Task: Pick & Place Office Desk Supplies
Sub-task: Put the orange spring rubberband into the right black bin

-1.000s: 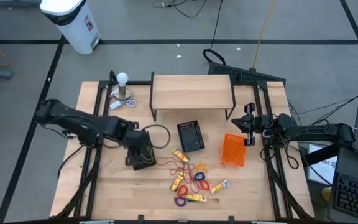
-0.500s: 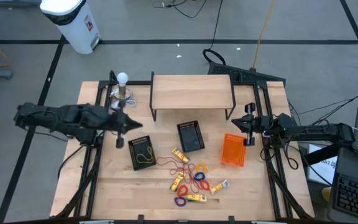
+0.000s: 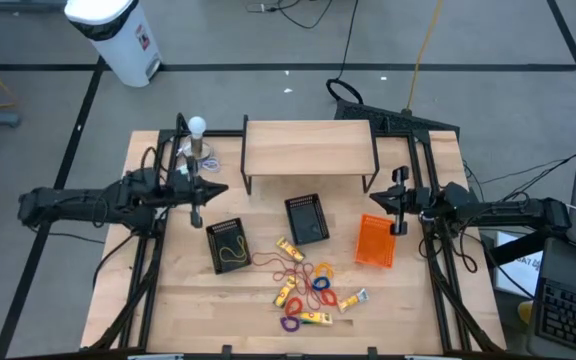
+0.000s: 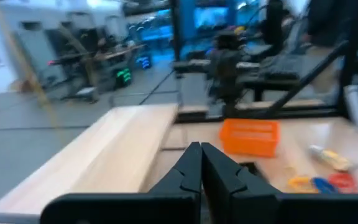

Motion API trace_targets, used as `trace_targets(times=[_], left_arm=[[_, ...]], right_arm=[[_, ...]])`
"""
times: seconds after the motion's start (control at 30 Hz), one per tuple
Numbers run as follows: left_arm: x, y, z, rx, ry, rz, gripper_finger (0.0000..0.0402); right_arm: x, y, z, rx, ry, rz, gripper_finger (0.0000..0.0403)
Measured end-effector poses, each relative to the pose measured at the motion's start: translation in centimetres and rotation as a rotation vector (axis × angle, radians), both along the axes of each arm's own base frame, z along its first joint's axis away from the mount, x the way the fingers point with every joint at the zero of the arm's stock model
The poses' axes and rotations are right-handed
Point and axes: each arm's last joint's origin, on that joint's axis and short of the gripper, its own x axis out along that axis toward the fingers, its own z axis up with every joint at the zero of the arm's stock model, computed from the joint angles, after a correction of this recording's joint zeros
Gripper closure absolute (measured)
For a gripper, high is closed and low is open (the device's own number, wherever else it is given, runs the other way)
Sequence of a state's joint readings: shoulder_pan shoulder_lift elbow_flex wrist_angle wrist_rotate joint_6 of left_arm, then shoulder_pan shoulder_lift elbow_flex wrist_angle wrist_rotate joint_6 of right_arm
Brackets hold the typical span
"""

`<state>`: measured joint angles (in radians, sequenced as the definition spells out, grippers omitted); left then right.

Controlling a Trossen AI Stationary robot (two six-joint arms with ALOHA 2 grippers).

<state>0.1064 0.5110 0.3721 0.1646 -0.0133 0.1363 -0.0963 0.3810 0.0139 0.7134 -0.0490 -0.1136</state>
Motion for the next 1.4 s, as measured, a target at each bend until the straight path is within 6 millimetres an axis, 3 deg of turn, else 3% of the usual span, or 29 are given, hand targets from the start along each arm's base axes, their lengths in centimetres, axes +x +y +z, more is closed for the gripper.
trace_targets(times=[0.37,1.07,1.4], left_arm=[[-0.2,1.7,-4.6,-0.114,0.04,-0.018,0.0399],[-1.3,1.6,-9.7,-0.166,0.062,-0.07,0.04],[-1.3,1.7,-9.7,-0.236,0.053,-0.035,0.0398]], right_arm=[[0.0,0.0,0.0,0.023,-0.001,0.006,0.0399],[0.0,0.0,0.0,0.152,-0.008,0.05,0.0399],[0.0,0.0,0.0,0.206,-0.004,0.075,0.0399]])
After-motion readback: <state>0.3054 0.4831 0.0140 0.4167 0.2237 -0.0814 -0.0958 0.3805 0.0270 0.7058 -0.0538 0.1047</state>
